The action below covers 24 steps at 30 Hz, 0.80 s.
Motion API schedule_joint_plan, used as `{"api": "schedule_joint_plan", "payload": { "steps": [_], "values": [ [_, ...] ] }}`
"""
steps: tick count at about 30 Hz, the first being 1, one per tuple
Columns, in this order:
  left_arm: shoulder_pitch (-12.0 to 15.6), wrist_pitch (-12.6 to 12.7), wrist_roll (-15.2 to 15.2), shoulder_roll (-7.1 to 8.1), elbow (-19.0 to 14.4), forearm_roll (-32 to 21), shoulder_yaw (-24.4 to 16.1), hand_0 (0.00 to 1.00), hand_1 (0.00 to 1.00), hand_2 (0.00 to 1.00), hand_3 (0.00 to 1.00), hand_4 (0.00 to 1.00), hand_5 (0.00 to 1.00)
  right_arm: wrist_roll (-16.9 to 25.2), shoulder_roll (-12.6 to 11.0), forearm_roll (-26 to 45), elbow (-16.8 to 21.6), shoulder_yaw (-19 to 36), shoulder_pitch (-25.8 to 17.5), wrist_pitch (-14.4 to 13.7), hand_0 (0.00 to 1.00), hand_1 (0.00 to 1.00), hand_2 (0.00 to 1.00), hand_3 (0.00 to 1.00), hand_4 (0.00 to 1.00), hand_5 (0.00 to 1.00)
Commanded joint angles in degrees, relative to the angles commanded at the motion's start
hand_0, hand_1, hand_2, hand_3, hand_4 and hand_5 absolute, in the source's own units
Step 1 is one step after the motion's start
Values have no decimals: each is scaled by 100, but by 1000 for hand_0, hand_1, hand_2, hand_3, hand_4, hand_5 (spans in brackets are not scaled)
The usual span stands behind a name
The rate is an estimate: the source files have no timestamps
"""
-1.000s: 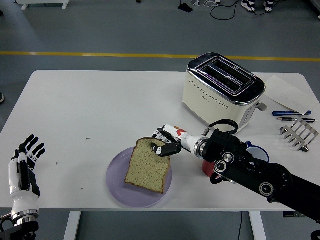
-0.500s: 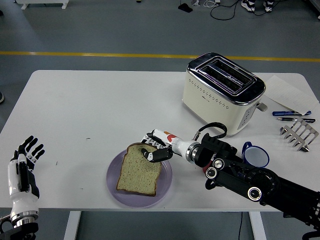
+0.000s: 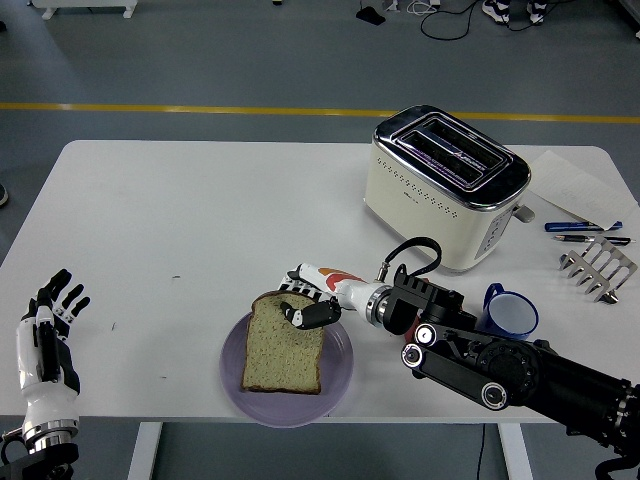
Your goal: Push plate across desktop,pick up the break from the machine,place the break in the plate
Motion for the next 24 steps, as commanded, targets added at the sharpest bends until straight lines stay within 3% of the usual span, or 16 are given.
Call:
{"api": "schedule_joint_plan", "payload": {
  "steps": [1,6,7,18,19,24],
  "values": [
    [-1,3,-5,0,-1,-3,0,708,759,847,758,469,998,30,0,-58,-22,1,0,-6,706,704,719,818,644,427],
    [-11,12,-30,-1,-3,-13,0,708,759,847,758,469,998,180,0,-356,-139,21,5,-28,706,704,719,818,644,427],
    [-12,13,-34,-2,-2,-15,0,710,743,818,747,446,998,206,0,-387,-157,33,4,-38,795,779,823,905,732,518],
    [-29,12,-34,-2,-14,-18,-5,708,738,809,755,437,998,440,-61,-317,-60,392,-79,-443,815,794,844,918,689,467],
    [-35,6,-34,-11,-23,-7,-23,709,737,804,736,439,998,542,-114,-193,43,521,-119,-505,788,769,814,869,652,415],
    [-75,-14,5,-16,-103,59,-137,709,737,804,736,439,998,1020,-344,326,534,1166,-315,-519,788,769,814,869,652,415]
  ]
}}
